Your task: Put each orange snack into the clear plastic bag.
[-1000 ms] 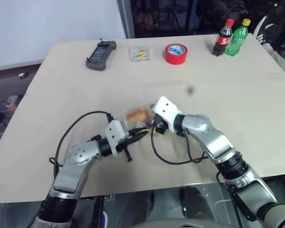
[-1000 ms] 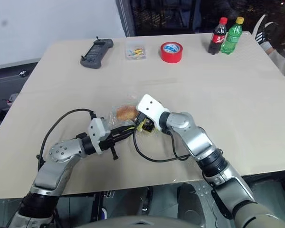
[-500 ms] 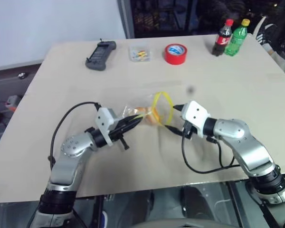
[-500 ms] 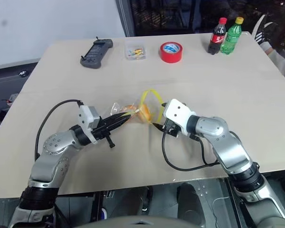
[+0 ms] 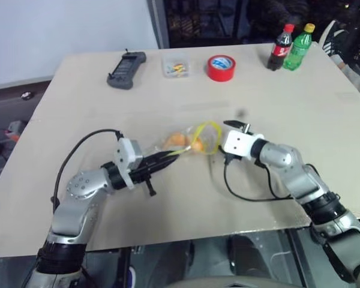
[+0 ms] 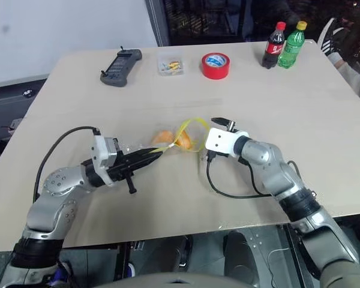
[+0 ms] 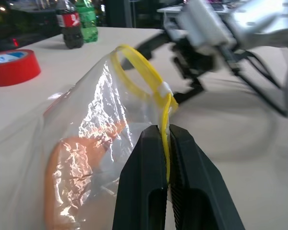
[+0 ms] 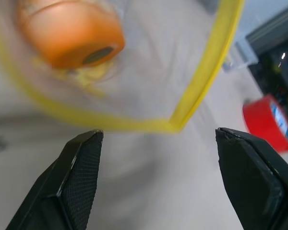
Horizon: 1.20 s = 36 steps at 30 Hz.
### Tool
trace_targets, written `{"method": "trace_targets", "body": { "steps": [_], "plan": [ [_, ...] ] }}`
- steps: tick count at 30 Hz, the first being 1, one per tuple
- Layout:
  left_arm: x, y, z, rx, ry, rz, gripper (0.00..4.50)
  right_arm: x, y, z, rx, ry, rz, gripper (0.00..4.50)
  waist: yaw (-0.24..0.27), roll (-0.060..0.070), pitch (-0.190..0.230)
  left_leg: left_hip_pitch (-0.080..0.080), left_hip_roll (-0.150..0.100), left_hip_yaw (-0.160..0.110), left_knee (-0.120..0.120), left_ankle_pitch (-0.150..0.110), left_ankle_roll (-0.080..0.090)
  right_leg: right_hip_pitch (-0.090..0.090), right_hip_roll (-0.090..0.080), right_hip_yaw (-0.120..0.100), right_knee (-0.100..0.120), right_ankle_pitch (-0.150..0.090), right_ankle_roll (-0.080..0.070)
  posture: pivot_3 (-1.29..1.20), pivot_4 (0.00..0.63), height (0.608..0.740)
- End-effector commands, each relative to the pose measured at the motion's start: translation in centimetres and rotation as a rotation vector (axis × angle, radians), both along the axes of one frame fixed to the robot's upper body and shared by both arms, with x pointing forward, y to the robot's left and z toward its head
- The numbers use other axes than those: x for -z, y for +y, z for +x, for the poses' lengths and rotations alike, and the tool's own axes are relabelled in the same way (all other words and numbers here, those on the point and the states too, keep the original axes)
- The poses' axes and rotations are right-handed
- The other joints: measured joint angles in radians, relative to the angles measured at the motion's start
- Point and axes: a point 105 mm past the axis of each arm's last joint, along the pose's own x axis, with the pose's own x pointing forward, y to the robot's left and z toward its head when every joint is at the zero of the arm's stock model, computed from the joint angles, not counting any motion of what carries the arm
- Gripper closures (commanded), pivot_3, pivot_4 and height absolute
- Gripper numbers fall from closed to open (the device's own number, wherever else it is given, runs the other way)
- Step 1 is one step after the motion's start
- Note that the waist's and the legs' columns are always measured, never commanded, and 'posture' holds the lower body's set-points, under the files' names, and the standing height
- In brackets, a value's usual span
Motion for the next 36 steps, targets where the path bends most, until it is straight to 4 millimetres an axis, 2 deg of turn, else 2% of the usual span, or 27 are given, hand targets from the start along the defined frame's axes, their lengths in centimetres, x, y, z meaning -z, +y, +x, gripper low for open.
{"method": "trace_targets", "body": {
  "steps": [1, 7, 8, 10, 11, 12, 13, 15, 17, 21, 23, 27, 30, 34, 36],
  "plan": [
    [-1.3, 0.3, -0.8, 0.011, -0.054, 0.005, 4.50, -1.1, 0.9, 0.1, -0.092, -0.069, -0.002, 0.70, 0.001, 0.000, 0.000, 0.000, 0.000, 0.000, 0.000, 0.000, 0.000, 0.000, 0.000, 0.000, 0.000, 0.000, 0.000, 0.00, 0.150, 0.740],
    [-0.9, 0.7, -1.2, -0.004, -0.044, 0.023, 4.50, -1.3, 1.7, 0.1, -0.179, -0.087, -0.003, 0.70, -0.001, 0.000, 0.000, 0.000, 0.000, 0.000, 0.000, 0.000, 0.000, 0.000, 0.000, 0.000, 0.000, 0.000, 0.000, 0.00, 0.150, 0.740],
    [-0.8, 0.8, -1.3, -0.007, -0.043, 0.024, 4.50, -1.3, 1.8, 0.0, -0.193, -0.086, -0.003, 0.94, -0.001, 0.000, 0.000, 0.000, 0.000, 0.000, 0.000, 0.000, 0.000, 0.000, 0.000, 0.000, 0.000, 0.000, 0.000, 0.00, 0.150, 0.740],
    [-0.7, 0.9, -1.4, -0.010, -0.041, 0.026, 4.50, -1.3, 2.0, -0.1, -0.213, -0.085, -0.005, 1.48, -0.002, 0.000, 0.000, 0.000, 0.000, 0.000, 0.000, 0.000, 0.000, 0.000, 0.001, 0.000, 0.000, 0.000, 0.000, 0.00, 0.150, 0.740],
    [-0.7, 1.0, -1.5, -0.011, -0.041, 0.028, 4.50, -1.3, 2.0, -0.1, -0.218, -0.085, -0.004, 1.92, -0.002, 0.000, 0.000, 0.000, 0.000, 0.000, 0.000, 0.000, 0.000, 0.000, 0.001, 0.000, 0.000, 0.000, 0.000, 0.00, 0.150, 0.740],
    [-0.6, 1.0, -1.5, -0.012, -0.040, 0.029, 4.50, -1.3, 2.0, -0.1, -0.220, -0.082, -0.004, 2.62, -0.001, 0.000, 0.000, 0.000, 0.000, 0.000, 0.000, 0.000, 0.000, 0.000, 0.000, 0.000, 0.000, 0.000, -0.001, 0.00, 0.150, 0.740],
    [-0.6, 1.1, -1.6, -0.013, -0.041, 0.031, 4.50, -1.2, 1.8, 0.0, -0.219, -0.080, -0.011, 2.85, -0.001, 0.000, 0.000, 0.000, 0.000, 0.000, 0.000, 0.000, 0.000, 0.000, 0.000, 0.000, 0.000, 0.000, -0.001, 0.00, 0.150, 0.740],
    [-0.6, 1.2, -1.7, -0.016, -0.044, 0.034, 4.50, -1.0, 1.5, 0.2, -0.208, -0.074, -0.017, 3.90, -0.001, 0.000, 0.000, 0.000, 0.000, 0.000, 0.000, 0.000, 0.000, 0.000, 0.000, 0.000, 0.000, 0.000, -0.001, 0.00, 0.150, 0.740],
    [-0.7, 1.3, -1.6, -0.022, -0.053, 0.037, 4.50, -1.4, 0.8, 0.9, -0.163, -0.075, -0.002, 4.46, 0.000, 0.000, 0.000, 0.000, 0.000, -0.001, 0.000, 0.000, 0.000, 0.000, 0.001, 0.000, 0.000, 0.000, -0.001, 0.00, 0.150, 0.740],
    [-2.0, 1.7, 0.4, -0.100, -0.104, 0.016, 4.50, -3.4, -1.5, 2.5, -0.042, -0.122, 0.026, 4.46, 0.004, 0.000, 0.001, 0.000, 0.000, 0.000, 0.000, 0.000, 0.000, 0.000, 0.001, 0.000, 0.000, 0.001, -0.001, 0.00, 0.150, 0.740],
    [-3.0, 1.9, 2.9, -0.179, -0.159, 0.032, 4.50, -5.1, -3.1, 3.6, 0.040, -0.167, 0.037, 4.46, 0.006, 0.001, 0.001, 0.000, 0.000, -0.001, 0.000, 0.000, 0.000, 0.000, 0.001, -0.001, 0.000, 0.001, -0.002, 0.00, 0.150, 0.740],
    [-7.0, 0.7, 8.3, -0.273, -0.276, -0.010, 4.50, -9.6, -7.2, 5.7, 0.228, -0.284, 0.048, 4.46, 0.009, 0.000, 0.001, 0.000, 0.000, -0.002, 0.001, 0.003, -0.005, 0.001, 0.002, -0.003, 0.001, 0.003, -0.004, 0.00, 0.150, 0.740],
    [-10.1, -0.1, 11.6, -0.353, -0.351, -0.026, 4.50, -12.7, -9.9, 6.3, 0.335, -0.373, 0.032, 4.46, 0.007, -0.002, 0.002, -0.001, -0.001, -0.001, 0.002, 0.004, -0.006, 0.001, 0.001, -0.004, 0.001, 0.003, -0.004, 0.00, 0.150, 0.740],
    [-11.4, -1.9, 12.5, -0.335, -0.506, 0.059, 4.50, -14.5, -12.2, 5.2, 0.393, -0.430, -0.015, 4.46, -0.006, -0.002, 0.002, -0.002, 0.000, -0.001, 0.000, 0.004, -0.006, -0.002, 0.001, -0.001, -0.001, 0.003, -0.004, 0.00, 0.150, 0.740],
    [-9.9, -2.9, 12.0, -0.301, -0.577, 0.128, 4.50, -13.0, -12.4, 3.9, 0.389, -0.401, -0.062, 4.46, -0.013, -0.002, 0.002, -0.004, 0.000, 0.000, -0.004, 0.003, -0.006, -0.004, 0.001, 0.000, -0.005, 0.003, -0.004, 0.00, 0.150, 0.740]
  ]
}}
